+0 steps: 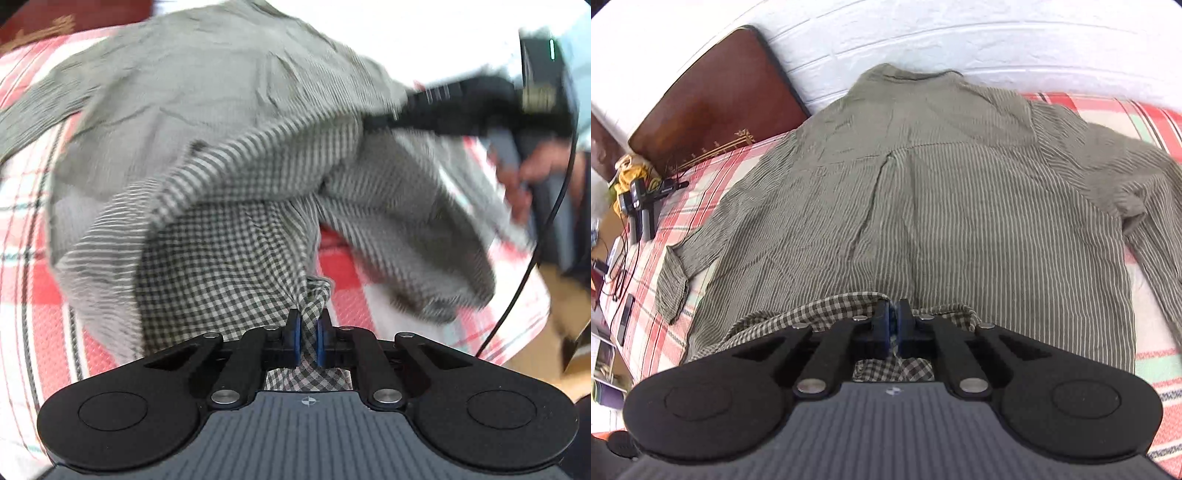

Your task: Fold clothes

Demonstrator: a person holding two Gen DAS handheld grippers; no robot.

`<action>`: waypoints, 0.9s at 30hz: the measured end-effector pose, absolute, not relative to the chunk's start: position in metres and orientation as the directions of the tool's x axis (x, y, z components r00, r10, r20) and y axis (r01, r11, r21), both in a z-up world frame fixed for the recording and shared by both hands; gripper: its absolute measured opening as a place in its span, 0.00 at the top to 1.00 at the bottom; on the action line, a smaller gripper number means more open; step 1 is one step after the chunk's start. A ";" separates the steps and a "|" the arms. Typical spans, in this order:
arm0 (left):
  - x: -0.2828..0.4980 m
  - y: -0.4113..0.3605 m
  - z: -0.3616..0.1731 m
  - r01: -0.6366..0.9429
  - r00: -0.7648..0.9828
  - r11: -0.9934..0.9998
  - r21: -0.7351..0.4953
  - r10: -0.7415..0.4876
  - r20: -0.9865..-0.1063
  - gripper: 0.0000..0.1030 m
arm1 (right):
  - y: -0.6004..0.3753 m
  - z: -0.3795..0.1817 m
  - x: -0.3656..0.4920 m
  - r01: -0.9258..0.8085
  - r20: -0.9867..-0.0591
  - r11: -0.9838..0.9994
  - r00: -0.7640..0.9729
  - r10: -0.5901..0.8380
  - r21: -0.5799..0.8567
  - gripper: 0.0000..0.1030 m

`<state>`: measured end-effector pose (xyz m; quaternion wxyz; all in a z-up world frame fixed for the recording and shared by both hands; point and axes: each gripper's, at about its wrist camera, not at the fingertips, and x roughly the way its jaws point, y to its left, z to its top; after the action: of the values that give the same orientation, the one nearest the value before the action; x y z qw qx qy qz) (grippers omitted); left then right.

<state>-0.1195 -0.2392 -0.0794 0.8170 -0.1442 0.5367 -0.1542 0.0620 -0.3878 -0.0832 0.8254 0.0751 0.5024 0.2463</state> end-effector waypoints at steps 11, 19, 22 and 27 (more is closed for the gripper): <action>-0.122 -0.210 -0.082 0.026 0.359 0.863 -0.504 -0.479 -0.801 0.96 | -0.439 -0.059 -0.002 -0.316 -0.746 0.874 0.461 0.481 0.369 0.55; -0.110 -0.233 -0.104 0.125 0.269 0.904 -0.408 -0.427 -0.863 0.96 | -0.432 -0.073 -0.093 -0.425 -0.819 0.852 0.339 0.463 0.305 0.60; -0.109 -0.239 -0.113 0.143 0.241 0.913 -0.382 -0.407 -0.881 0.95 | -0.414 -0.085 -0.104 -0.468 -0.852 0.855 0.334 0.404 0.222 0.63; -0.114 -0.247 -0.120 0.182 0.213 0.918 -0.352 -0.387 -0.897 0.95 | -0.381 -0.093 -0.103 -0.540 -0.874 0.841 0.402 0.273 0.015 0.63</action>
<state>-0.1137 -0.2466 -0.1202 0.7740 -0.0852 0.5999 -0.1837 -0.1026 -0.3814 -0.0931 0.8260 -0.1366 0.4883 0.2463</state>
